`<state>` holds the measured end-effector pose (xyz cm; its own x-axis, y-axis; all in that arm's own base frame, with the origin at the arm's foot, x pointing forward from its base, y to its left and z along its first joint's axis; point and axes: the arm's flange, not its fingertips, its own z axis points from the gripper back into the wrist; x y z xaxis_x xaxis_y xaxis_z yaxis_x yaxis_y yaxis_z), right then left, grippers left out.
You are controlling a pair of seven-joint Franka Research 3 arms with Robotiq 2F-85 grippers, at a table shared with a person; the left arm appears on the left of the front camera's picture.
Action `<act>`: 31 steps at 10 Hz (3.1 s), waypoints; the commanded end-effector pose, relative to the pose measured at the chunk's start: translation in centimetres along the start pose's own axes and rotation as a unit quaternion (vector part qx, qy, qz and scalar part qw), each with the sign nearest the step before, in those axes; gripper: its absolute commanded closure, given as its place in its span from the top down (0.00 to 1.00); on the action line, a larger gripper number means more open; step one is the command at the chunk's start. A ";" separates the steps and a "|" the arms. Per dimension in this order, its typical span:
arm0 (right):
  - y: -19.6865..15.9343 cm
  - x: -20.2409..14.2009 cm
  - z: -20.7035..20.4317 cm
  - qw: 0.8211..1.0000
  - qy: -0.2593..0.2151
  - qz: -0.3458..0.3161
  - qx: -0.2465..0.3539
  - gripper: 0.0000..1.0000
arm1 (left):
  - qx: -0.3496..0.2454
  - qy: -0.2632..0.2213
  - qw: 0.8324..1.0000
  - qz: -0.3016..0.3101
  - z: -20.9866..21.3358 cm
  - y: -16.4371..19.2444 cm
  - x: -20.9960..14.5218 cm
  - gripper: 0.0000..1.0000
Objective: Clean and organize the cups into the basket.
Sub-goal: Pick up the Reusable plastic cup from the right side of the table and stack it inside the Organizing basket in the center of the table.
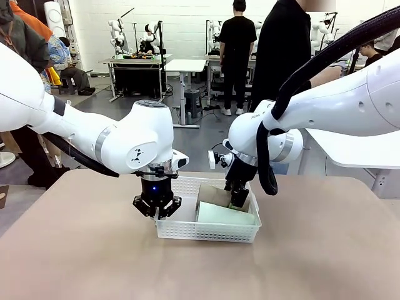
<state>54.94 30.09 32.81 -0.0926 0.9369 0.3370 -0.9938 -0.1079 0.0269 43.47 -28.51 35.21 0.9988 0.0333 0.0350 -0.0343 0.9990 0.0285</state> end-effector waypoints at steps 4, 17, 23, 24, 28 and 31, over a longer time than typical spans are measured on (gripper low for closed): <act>-0.1 0.2 -0.7 1.000 -0.007 0.010 -0.001 1.00 | 0.002 0.000 1.000 0.000 -0.1 0.0 0.0 0.00; 18.9 -33.7 22.7 0.892 -0.449 -0.011 -0.053 1.00 | 0.002 0.000 1.000 0.000 -0.1 0.0 0.0 0.00; 17.2 -38.7 19.5 0.889 -0.453 -0.025 -0.057 1.00 | 0.002 0.000 1.000 0.000 -0.1 0.0 0.0 0.00; 17.2 -38.7 19.5 0.889 -0.453 -0.025 -0.057 1.00 | 0.002 0.000 1.000 0.000 -0.1 0.0 0.0 0.00; 17.2 -38.7 19.5 0.889 -0.453 -0.025 -0.057 1.00 | 0.002 0.000 1.000 0.000 -0.1 0.0 0.0 0.00; 17.2 -38.7 19.5 0.889 -0.453 -0.025 -0.057 1.00 | 0.002 0.000 1.000 0.000 -0.1 0.0 0.0 0.00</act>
<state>43.08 -14.69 38.55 -0.0291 0.2778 0.9602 -0.9994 0.0102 -0.0332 43.48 -28.51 35.22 0.9988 0.0335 0.0353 -0.0346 0.9990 0.0284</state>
